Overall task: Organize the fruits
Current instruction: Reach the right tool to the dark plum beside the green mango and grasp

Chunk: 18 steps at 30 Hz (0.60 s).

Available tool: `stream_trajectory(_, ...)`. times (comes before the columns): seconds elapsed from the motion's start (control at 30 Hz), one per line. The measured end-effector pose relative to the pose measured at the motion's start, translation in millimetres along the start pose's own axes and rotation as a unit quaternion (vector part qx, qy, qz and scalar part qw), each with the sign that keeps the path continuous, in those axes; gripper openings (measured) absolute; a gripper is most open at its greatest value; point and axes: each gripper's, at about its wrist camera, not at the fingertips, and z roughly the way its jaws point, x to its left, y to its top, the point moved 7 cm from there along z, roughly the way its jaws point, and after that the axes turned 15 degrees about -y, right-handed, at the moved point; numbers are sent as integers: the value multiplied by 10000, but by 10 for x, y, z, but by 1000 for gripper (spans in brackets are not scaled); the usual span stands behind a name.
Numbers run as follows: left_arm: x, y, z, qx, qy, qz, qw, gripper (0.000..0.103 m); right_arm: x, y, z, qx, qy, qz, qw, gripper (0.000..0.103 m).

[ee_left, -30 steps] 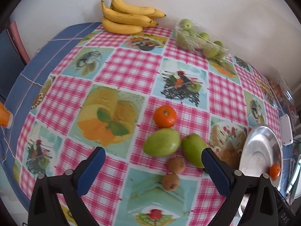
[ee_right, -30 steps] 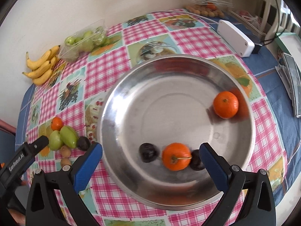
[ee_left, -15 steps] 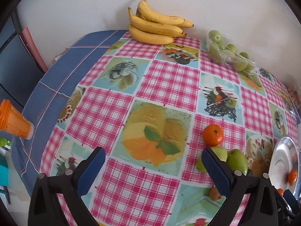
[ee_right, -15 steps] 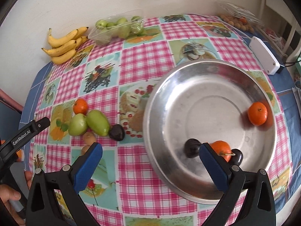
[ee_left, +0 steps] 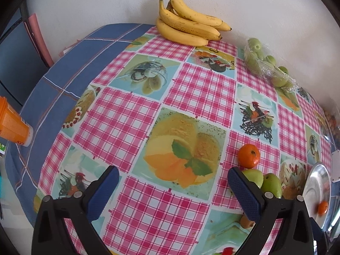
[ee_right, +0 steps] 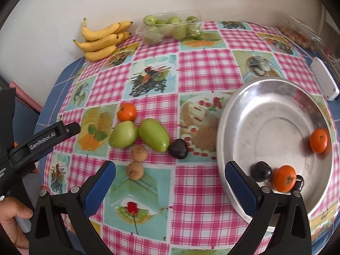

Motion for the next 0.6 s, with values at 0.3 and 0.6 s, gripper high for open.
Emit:
stream_trajectory(0.3, -161, -164, 158, 425, -514, -210, 9975, 103, 58, -1, 116, 30, 72, -161, 9998, 100)
stream_trajectory(0.6, -335, -294, 308, 742, -742, -212, 9943, 103, 48, 32, 245, 143, -36, -236, 9996, 65)
